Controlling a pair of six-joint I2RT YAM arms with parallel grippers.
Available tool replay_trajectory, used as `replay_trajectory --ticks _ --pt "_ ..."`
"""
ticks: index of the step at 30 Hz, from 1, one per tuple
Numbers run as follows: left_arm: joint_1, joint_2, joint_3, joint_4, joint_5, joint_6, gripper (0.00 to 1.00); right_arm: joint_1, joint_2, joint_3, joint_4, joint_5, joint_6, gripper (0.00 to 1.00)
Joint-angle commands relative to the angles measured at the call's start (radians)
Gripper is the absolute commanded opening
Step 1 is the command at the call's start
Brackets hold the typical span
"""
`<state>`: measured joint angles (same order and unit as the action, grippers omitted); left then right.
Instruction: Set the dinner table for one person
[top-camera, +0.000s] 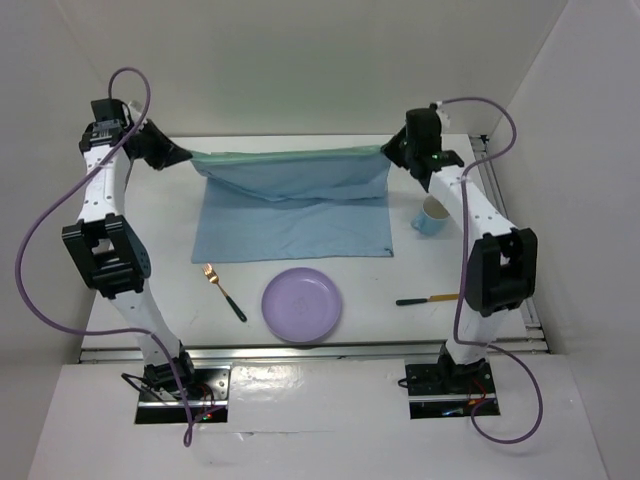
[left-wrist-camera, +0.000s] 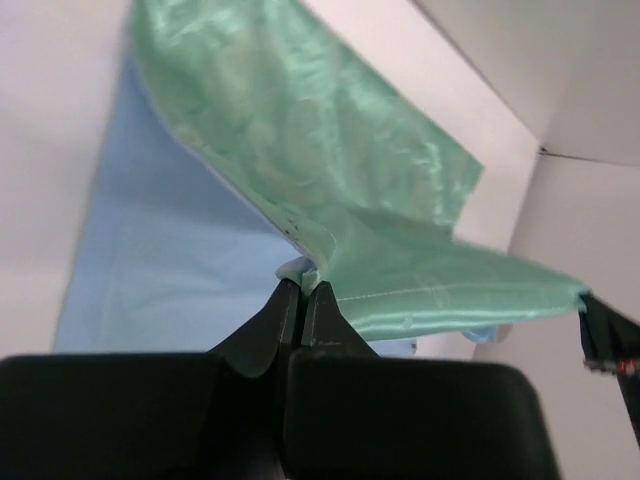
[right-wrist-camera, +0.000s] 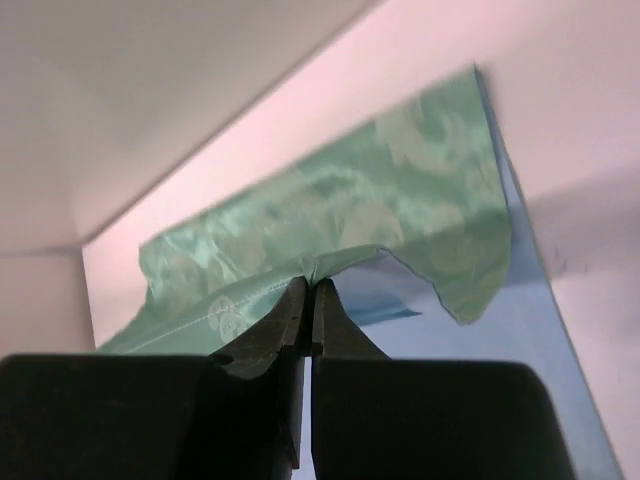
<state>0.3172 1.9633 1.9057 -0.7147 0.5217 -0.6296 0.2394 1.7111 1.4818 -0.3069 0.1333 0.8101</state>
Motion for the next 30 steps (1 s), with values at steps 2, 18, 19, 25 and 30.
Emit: replay_trajectory --ticks 2,18,19,25,30 --pt "-0.023 0.068 0.142 0.037 0.129 0.008 0.0 -0.049 0.096 0.179 0.023 -0.017 -0.129 0.0" --pt "-0.043 -0.167 -0.626 0.166 0.026 0.097 0.0 -0.052 -0.061 -0.348 0.098 -0.149 -0.109 0.0" --pt "-0.043 -0.167 -0.626 0.156 0.012 0.097 0.0 -0.052 -0.061 -0.373 0.098 -0.159 -0.109 0.0" --pt "-0.043 -0.152 -0.657 0.12 -0.1 0.096 0.0 -0.034 -0.027 -0.397 0.097 -0.178 -0.109 0.0" --pt "-0.043 -0.164 -0.677 0.1 -0.155 0.096 0.48 -0.034 -0.007 -0.388 0.097 -0.178 -0.109 0.0"
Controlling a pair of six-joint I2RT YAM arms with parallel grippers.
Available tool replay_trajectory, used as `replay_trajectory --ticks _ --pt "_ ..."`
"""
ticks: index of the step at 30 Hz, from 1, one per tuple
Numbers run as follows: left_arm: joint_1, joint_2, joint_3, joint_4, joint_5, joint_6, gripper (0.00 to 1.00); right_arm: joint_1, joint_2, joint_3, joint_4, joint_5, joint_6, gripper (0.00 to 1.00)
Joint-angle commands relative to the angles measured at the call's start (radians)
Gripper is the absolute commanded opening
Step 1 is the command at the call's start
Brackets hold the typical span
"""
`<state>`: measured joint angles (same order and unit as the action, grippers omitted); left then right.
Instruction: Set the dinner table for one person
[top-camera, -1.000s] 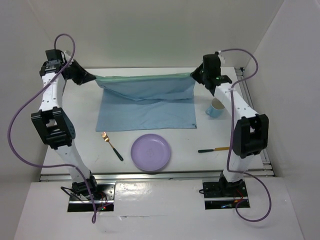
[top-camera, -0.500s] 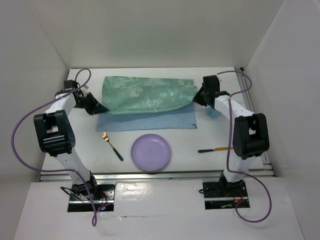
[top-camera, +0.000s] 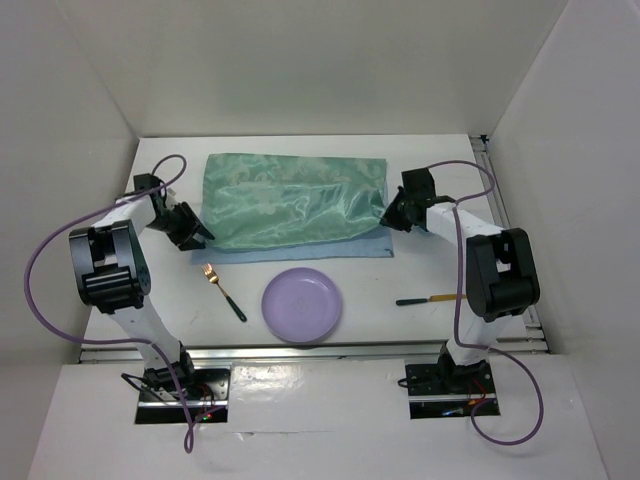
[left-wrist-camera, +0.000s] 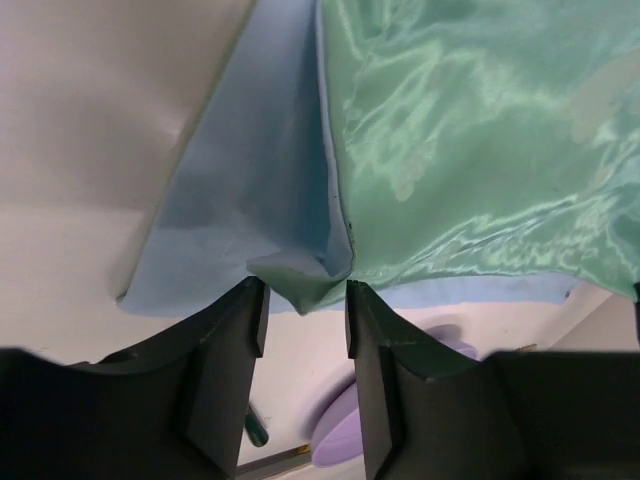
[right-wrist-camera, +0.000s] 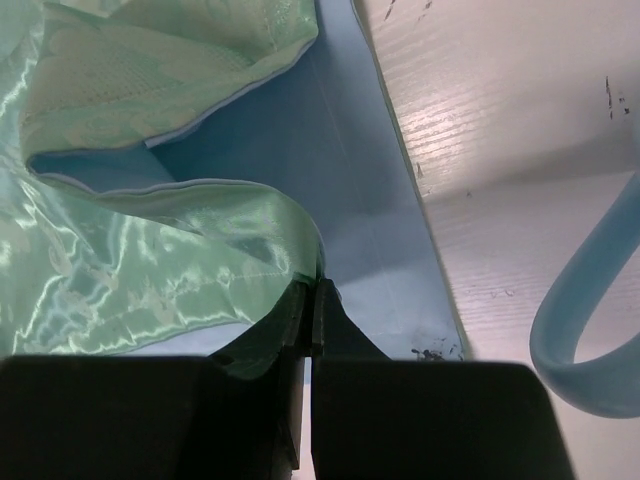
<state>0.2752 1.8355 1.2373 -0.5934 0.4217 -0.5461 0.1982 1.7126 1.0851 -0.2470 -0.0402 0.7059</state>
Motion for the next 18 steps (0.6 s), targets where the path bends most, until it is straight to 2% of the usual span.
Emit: replay_trajectory --ticks 1,5,9,10,12,14,15,18 --pt "-0.001 -0.036 -0.009 -0.022 -0.055 0.012 0.55 0.007 0.002 0.009 0.037 -0.013 -0.005 0.0" --pt "-0.001 -0.057 -0.036 -0.031 -0.075 0.012 0.55 0.007 0.002 0.018 0.037 -0.023 0.004 0.0" --pt "-0.001 -0.093 -0.036 -0.008 -0.084 0.012 0.45 0.007 0.002 0.018 0.037 -0.032 -0.006 0.0" --pt "-0.001 -0.072 -0.01 -0.008 -0.084 0.023 0.45 0.007 0.002 0.027 0.037 -0.041 -0.006 0.0" --pt "-0.001 -0.061 0.016 -0.036 -0.095 0.034 0.5 0.017 0.002 0.027 0.037 -0.041 -0.006 0.0" --pt "-0.001 -0.061 0.025 -0.045 -0.129 0.034 0.63 0.017 -0.007 0.027 0.037 -0.041 -0.006 0.0" --pt "-0.001 -0.061 0.025 -0.045 -0.141 0.034 0.65 0.017 -0.007 0.027 0.037 -0.041 -0.006 0.0" --pt "-0.001 -0.061 0.025 -0.055 -0.169 0.034 0.62 0.017 -0.016 0.027 0.037 -0.041 -0.006 0.0"
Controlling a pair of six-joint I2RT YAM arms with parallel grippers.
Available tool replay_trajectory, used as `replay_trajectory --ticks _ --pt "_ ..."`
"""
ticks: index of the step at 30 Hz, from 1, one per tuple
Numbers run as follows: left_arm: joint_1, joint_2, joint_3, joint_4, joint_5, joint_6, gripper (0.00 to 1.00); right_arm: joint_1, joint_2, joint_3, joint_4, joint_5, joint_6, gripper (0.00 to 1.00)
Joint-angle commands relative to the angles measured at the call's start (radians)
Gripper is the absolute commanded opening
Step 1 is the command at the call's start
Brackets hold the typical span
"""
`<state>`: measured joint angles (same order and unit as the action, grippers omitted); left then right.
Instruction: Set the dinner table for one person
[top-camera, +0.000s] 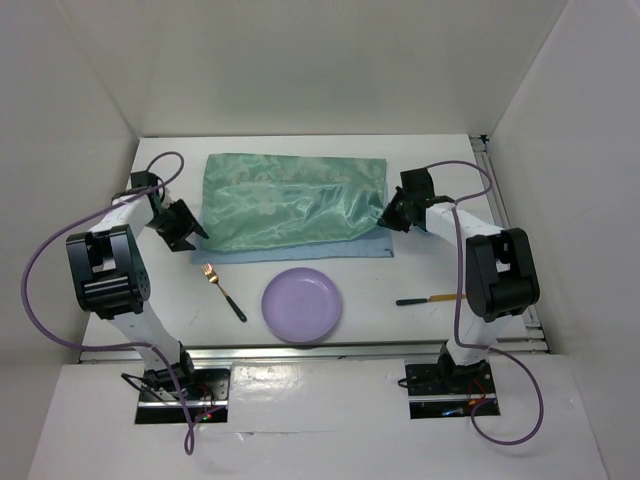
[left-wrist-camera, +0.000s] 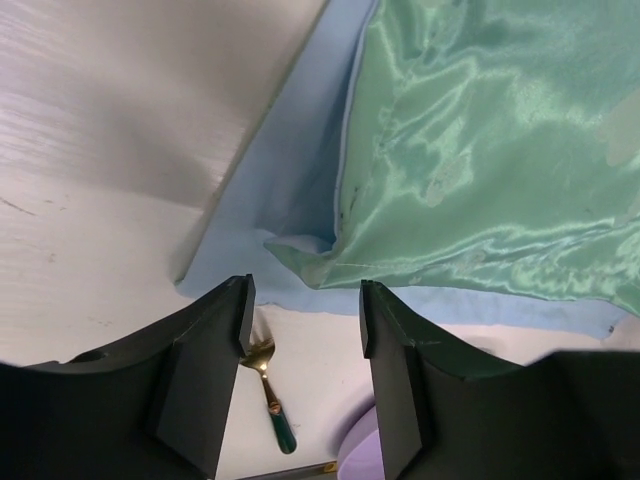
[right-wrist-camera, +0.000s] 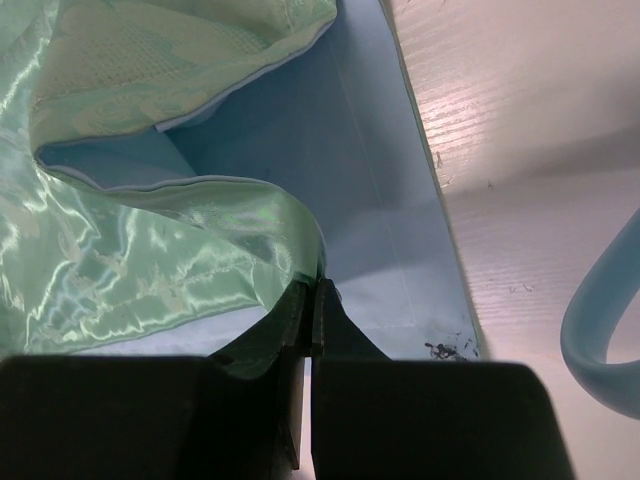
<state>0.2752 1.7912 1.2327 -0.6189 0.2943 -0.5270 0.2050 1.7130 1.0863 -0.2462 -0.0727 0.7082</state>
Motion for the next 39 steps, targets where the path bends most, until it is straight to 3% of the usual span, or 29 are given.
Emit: replay_trajectory --ticks 1,5,10,17,24,35,39 --pt "-0.001 -0.016 0.021 -0.03 -0.052 0.015 0.62 0.01 -0.016 0.026 0.036 -0.009 -0.009 0.0" --pt "-0.001 0.014 0.01 -0.006 -0.043 0.015 0.62 0.019 -0.016 0.026 0.036 -0.009 -0.009 0.0" --pt "-0.001 0.077 0.066 0.004 -0.001 0.015 0.53 0.019 -0.016 0.035 0.027 -0.009 0.0 0.0" --pt "-0.021 0.125 0.088 0.013 -0.006 0.015 0.48 0.028 -0.016 0.035 0.027 -0.009 0.0 0.0" --pt "-0.021 0.116 0.115 -0.008 -0.015 0.015 0.0 0.028 -0.016 0.035 0.027 -0.009 0.0 0.0" --pt "-0.001 0.005 0.26 -0.152 -0.067 0.024 0.0 0.028 -0.066 0.053 0.008 0.001 -0.027 0.0" --pt "-0.001 -0.029 0.216 -0.162 -0.08 0.015 0.0 0.049 -0.116 -0.003 -0.021 0.011 -0.036 0.0"
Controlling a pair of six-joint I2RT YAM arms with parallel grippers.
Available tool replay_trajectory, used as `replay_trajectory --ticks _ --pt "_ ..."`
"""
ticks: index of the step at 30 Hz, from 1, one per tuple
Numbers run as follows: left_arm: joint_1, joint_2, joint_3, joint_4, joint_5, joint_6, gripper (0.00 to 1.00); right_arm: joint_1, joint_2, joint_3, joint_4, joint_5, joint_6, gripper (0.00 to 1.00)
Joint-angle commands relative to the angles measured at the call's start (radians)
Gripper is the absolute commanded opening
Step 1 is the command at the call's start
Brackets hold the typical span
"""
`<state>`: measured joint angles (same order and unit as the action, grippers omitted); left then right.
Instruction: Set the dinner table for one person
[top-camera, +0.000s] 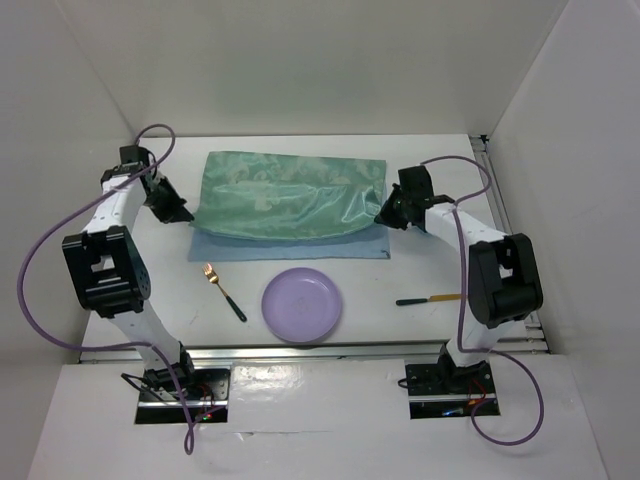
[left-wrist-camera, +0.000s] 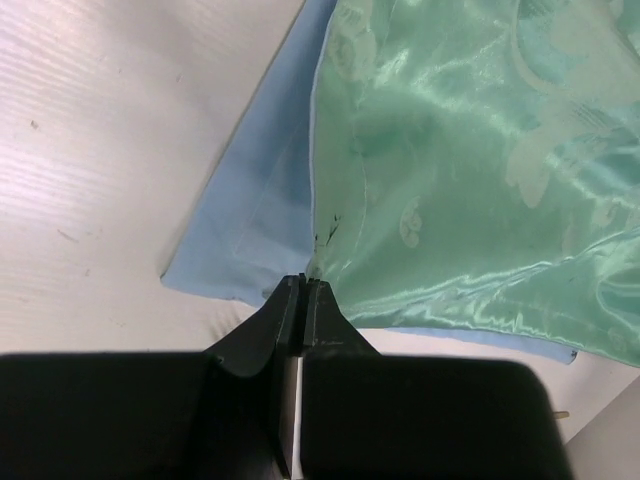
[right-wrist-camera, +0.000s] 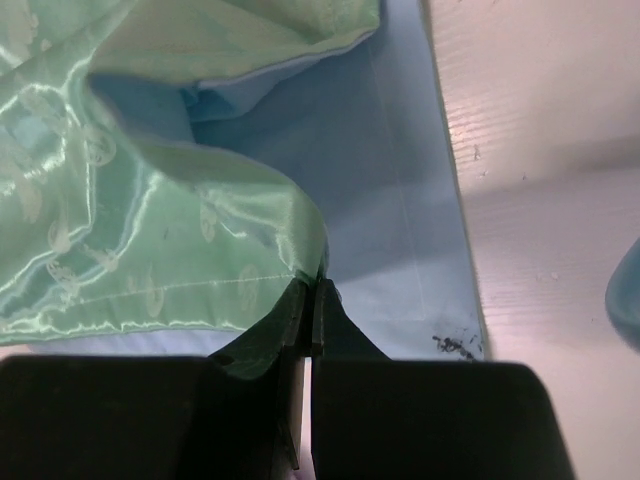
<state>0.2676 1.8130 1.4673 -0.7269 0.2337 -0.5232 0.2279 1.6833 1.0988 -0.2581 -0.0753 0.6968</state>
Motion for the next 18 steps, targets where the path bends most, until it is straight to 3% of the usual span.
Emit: replay_trajectory --ticks 1,9,16,18 --pt "0.007 -0.061 -0.034 -0.04 -0.028 0.011 0.0 0.039 -0.095 -0.026 -0.009 0.014 -0.037 0.0" --pt "0.007 -0.061 -0.119 -0.005 -0.028 -0.009 0.0 0.064 -0.194 -0.161 -0.032 0.054 -0.048 0.0" --pt "0.007 -0.043 -0.168 0.015 -0.065 -0.009 0.0 0.064 -0.172 -0.195 -0.012 0.042 -0.02 0.0" --pt "0.007 -0.032 -0.168 0.015 -0.077 -0.009 0.06 0.073 -0.163 -0.195 -0.012 0.042 -0.02 0.0"
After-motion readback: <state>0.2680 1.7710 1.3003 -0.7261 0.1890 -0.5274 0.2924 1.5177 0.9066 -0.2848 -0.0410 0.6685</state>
